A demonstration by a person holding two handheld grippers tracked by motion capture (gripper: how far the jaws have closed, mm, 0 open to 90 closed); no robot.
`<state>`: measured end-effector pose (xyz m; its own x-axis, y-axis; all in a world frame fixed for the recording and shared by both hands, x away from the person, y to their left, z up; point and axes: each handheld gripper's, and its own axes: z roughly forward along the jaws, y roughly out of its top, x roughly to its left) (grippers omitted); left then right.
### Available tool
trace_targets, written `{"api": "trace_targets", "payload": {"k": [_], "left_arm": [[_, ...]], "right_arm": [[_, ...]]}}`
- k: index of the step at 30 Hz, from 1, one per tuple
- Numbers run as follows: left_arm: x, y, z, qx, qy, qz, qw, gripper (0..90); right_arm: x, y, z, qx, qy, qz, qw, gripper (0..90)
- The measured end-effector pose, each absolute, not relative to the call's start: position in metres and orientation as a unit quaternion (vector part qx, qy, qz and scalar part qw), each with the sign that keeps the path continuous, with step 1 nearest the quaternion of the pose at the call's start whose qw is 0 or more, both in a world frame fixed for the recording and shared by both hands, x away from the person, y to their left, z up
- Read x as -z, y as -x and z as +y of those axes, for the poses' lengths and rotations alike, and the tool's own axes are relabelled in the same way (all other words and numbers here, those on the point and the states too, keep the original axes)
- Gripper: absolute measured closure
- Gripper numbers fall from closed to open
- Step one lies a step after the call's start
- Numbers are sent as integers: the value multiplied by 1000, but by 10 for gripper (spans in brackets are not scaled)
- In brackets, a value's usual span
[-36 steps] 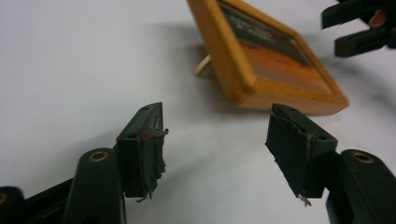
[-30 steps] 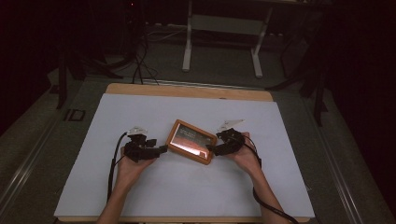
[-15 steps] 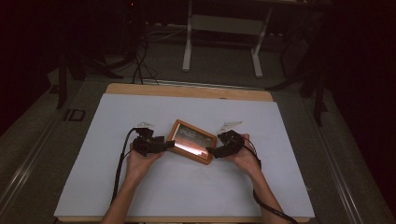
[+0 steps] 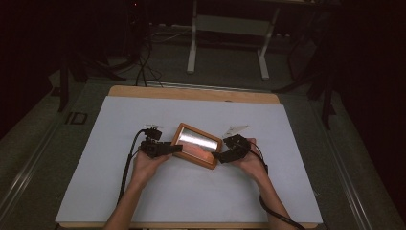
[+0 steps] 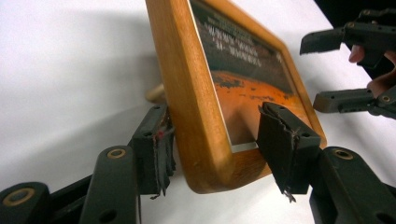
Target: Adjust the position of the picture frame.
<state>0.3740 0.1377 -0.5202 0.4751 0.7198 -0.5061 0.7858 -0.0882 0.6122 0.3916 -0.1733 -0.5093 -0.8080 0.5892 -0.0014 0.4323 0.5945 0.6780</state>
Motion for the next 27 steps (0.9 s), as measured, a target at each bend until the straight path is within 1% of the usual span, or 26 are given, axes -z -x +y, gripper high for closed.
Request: {"api": "trace_targets", "payload": {"k": [6,11,15,20,27], "left_arm": [[523,-377,141,58,-740,507,437,460],[522,-378,141,64,-745,508,427,462],[522,-380,141,69,-742,508,433,465],[524,-386,140,99,-735,508,438,463],[524,-388,141,106,-731,508,443,481]], "right_arm": [[511,-392,-173,-345,-287,887,111,211],[511,-392,-170,-346,-285,887,111,201],[513,-391,-169,-344,-283,889,106,199],[515,-390,-167,-341,-281,892,101,197],[515,-388,-167,-337,-276,894,105,197]]}}
